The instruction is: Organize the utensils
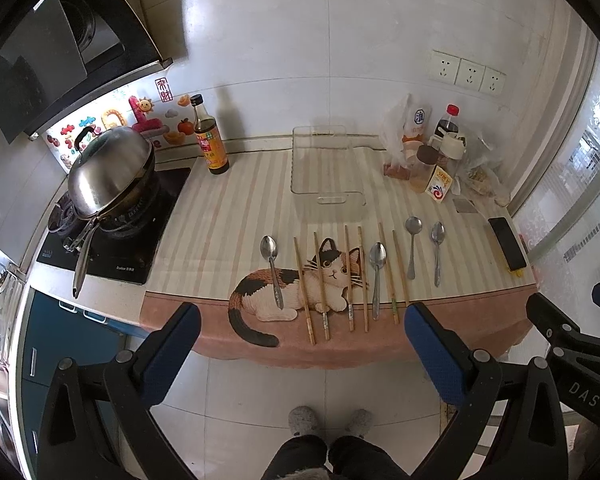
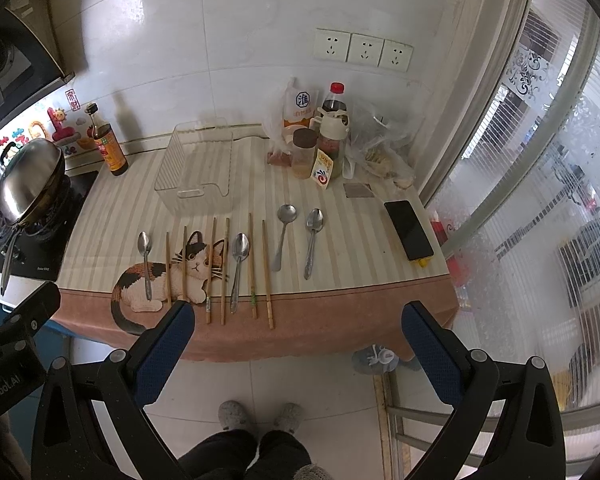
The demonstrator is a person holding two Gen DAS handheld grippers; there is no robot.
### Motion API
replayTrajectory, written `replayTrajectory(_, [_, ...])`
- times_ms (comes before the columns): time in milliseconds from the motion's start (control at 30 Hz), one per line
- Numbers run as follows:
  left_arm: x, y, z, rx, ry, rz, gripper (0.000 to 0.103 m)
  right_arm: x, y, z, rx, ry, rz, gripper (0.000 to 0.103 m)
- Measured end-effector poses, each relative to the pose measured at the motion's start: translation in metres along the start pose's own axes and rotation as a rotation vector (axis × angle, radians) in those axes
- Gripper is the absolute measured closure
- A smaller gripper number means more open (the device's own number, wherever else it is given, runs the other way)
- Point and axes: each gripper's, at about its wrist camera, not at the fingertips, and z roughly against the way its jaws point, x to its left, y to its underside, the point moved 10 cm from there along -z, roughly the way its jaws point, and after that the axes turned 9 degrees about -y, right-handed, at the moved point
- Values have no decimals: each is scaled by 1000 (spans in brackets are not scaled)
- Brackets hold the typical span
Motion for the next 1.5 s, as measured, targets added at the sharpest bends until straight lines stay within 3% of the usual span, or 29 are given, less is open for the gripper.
replayTrajectory(1500, [-8,4,3,4,-1,15,0,-5,-11,0,-7,0,7,0])
